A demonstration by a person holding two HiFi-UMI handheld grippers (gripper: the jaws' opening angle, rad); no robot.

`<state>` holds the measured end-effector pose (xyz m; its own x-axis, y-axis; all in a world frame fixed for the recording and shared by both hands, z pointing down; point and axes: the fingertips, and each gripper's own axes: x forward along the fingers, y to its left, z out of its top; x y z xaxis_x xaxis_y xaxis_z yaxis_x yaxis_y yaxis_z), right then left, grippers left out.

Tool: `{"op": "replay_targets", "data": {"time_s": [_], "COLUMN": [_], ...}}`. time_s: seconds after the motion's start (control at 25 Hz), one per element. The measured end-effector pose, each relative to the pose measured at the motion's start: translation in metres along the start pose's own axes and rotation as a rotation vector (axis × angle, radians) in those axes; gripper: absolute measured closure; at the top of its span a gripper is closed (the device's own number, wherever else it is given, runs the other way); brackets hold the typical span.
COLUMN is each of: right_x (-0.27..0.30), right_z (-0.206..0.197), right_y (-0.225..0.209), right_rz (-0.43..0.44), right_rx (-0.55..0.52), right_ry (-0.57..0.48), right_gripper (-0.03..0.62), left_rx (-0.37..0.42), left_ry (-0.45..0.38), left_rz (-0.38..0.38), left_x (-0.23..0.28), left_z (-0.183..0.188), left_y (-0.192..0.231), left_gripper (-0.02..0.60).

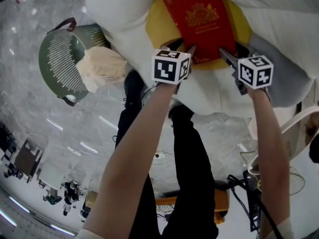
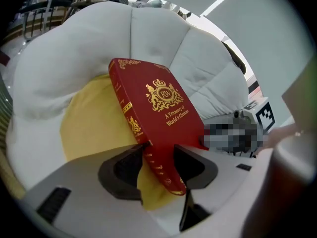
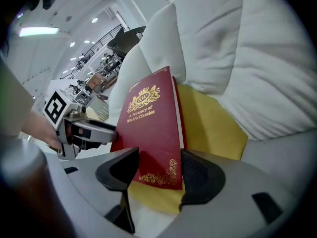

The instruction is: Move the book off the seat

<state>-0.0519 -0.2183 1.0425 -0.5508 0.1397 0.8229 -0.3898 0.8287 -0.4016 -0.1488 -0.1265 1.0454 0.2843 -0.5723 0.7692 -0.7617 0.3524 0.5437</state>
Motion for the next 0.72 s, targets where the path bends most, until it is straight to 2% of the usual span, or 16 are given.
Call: {"op": "replay_targets", "data": {"time_s": [0.24,0.72], "right_x": [-0.025,-0.098], "right_z": [-0.01,0.003], "right_y": [0.013,0.051], "right_rz": [-0.008,-0.075], "right_rx": [0.095,0.158], "right_ry": [-0.05,-0.137], "right_gripper": [0.315,0.315], "left_rx": [0.072,0.161], "left_ry": [0.015,0.012], "left_rz": [-0.014,-0.041], "left_x": [-0.02,-0.079], "left_z": [0.006,0.026], "left_y": [-0.02,-0.069], "left_gripper": [0.382,0.387]}}
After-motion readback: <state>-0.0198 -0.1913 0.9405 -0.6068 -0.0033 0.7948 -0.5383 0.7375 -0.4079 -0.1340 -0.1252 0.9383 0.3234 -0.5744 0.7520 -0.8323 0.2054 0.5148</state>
